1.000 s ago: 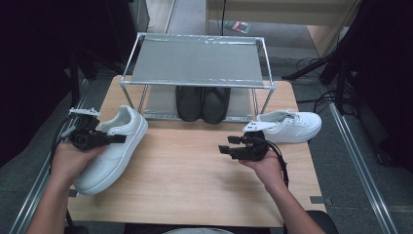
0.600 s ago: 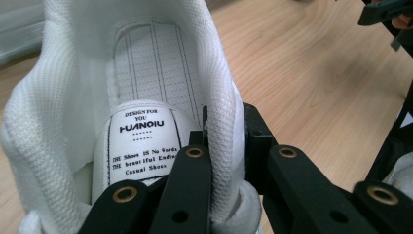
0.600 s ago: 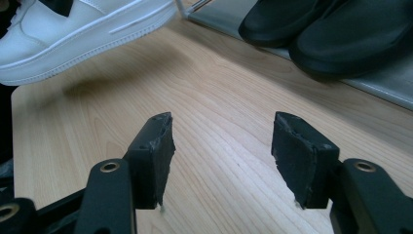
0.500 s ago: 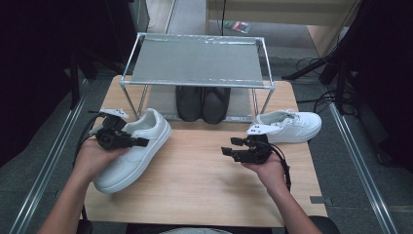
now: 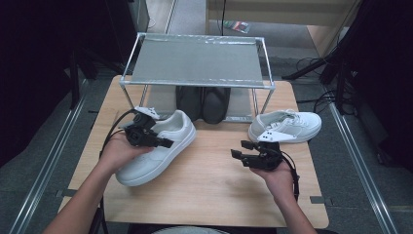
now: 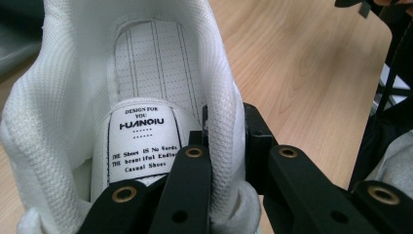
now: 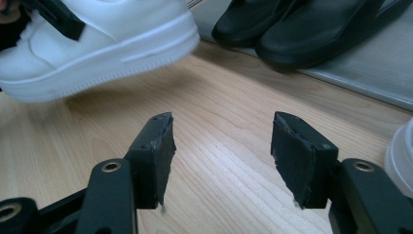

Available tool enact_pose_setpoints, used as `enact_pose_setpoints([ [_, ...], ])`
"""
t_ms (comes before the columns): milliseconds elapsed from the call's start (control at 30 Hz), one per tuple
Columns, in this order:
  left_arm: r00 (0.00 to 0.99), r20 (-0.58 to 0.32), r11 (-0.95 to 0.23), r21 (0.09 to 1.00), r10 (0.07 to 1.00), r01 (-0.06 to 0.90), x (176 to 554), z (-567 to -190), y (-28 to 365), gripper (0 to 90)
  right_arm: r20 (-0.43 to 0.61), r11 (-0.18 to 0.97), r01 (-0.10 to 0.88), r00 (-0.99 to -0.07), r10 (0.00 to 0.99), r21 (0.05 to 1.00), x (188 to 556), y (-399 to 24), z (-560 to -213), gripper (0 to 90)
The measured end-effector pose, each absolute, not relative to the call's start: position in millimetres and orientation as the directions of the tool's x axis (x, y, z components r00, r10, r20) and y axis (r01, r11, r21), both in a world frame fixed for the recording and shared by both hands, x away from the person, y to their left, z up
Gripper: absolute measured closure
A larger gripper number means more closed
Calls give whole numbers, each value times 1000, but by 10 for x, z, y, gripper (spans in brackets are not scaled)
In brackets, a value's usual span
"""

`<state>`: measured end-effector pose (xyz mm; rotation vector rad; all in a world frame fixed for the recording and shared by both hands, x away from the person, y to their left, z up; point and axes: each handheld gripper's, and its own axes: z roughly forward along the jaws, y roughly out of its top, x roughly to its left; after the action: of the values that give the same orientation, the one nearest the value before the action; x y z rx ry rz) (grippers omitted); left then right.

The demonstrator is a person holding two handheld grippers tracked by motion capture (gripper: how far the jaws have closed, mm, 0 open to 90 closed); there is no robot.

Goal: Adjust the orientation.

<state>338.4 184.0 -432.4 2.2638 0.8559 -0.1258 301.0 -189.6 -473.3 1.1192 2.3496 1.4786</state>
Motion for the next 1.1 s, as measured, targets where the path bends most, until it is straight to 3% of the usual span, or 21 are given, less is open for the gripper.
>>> enact_pose_setpoints([
  [367, 855, -319, -654, 551, 409, 518, 3388, -4500, 1076, 842, 246, 218, 521, -679, 692, 825, 2894, -2019, -4753, 426],
  [533, 852, -345, -667, 530, 393, 523, 3406, -4701, 888, 838, 243, 224, 522, -680, 692, 823, 2891, -2022, -4765, 426],
  [800, 877, -315, -702, 527, 362, 479, 3354, -4816, 809, 821, 244, 237, 526, -687, 685, 817, 2896, -1981, -4778, 426],
  [1000, 871, -342, -685, 539, 354, 490, 3337, -4804, 839, 704, 241, 254, 524, -700, 672, 813, 2914, -1928, -4788, 427],
  [1100, 882, -295, -694, 545, 366, 470, 3255, -4750, 860, 652, 239, 262, 519, -710, 663, 814, 2934, -1898, -4785, 428],
])
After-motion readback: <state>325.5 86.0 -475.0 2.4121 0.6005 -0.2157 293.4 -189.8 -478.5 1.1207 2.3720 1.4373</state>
